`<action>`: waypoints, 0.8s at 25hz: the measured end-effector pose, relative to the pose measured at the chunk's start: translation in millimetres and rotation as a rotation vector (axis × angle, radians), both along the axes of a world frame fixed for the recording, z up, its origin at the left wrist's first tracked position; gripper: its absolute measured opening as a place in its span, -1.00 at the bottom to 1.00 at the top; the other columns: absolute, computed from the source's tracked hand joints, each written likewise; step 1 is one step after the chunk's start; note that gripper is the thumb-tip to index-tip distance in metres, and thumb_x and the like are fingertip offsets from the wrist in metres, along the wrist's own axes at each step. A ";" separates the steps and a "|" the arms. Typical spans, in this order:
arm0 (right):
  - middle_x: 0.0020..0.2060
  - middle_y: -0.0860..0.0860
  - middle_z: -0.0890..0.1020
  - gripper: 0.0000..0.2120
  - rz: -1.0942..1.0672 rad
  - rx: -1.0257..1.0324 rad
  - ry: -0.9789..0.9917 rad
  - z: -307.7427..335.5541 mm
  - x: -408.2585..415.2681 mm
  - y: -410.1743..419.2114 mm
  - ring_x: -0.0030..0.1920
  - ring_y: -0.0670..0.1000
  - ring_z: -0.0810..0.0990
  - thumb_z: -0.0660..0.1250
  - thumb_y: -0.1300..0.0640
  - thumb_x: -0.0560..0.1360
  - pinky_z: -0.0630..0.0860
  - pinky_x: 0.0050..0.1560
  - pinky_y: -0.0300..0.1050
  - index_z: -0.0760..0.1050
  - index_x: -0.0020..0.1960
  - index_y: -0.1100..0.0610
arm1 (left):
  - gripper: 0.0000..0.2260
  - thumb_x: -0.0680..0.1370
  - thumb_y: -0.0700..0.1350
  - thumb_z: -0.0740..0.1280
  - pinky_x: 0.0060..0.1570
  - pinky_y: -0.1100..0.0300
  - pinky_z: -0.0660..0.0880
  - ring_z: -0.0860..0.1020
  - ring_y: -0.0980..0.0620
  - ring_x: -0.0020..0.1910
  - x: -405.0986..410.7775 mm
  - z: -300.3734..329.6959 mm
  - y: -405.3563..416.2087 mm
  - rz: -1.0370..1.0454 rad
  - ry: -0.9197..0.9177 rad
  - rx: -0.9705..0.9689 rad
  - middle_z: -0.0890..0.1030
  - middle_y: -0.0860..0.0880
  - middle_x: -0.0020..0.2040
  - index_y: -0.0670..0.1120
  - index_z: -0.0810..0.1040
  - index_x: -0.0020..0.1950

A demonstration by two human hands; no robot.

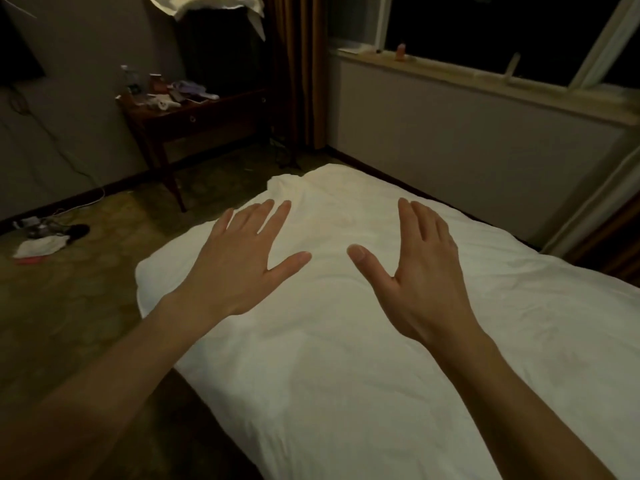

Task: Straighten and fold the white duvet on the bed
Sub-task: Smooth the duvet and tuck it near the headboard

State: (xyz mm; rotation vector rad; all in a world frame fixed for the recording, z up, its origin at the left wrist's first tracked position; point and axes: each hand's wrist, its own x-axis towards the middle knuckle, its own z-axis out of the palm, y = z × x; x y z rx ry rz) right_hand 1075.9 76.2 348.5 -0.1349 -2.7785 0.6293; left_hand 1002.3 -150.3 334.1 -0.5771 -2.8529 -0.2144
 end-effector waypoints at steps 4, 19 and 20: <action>0.64 -0.01 0.03 0.06 -0.056 -0.020 -0.024 5.1 -62.5 -49.9 0.62 0.08 -0.04 -0.26 -0.61 0.33 0.01 0.59 0.18 -0.07 0.65 -0.01 | -0.15 0.41 0.53 -0.30 0.55 -0.13 -0.05 0.09 -0.05 0.58 -70.7 5.2 -47.0 -0.023 -0.024 -0.025 0.06 0.02 0.62 0.14 -0.05 0.61; 0.63 0.02 0.06 0.01 -0.243 0.073 -0.058 -41.7 -319.9 -154.9 0.62 0.10 0.01 -0.19 -0.60 0.39 0.01 0.59 0.17 -0.04 0.64 0.02 | -0.17 0.43 0.49 -0.24 0.55 -0.13 -0.04 0.08 -0.07 0.58 -382.9 -27.8 -142.5 -0.192 -0.016 -0.030 0.07 0.01 0.62 0.10 -0.02 0.61; 0.63 0.03 0.07 0.02 -0.282 0.079 -0.064 -47.7 -343.3 -170.4 0.62 0.11 0.01 -0.20 -0.59 0.38 0.02 0.59 0.18 -0.03 0.64 0.03 | -0.18 0.44 0.49 -0.23 0.55 -0.13 -0.03 0.08 -0.07 0.58 -414.8 -33.9 -154.2 -0.240 -0.024 -0.030 0.07 0.01 0.62 0.09 -0.02 0.61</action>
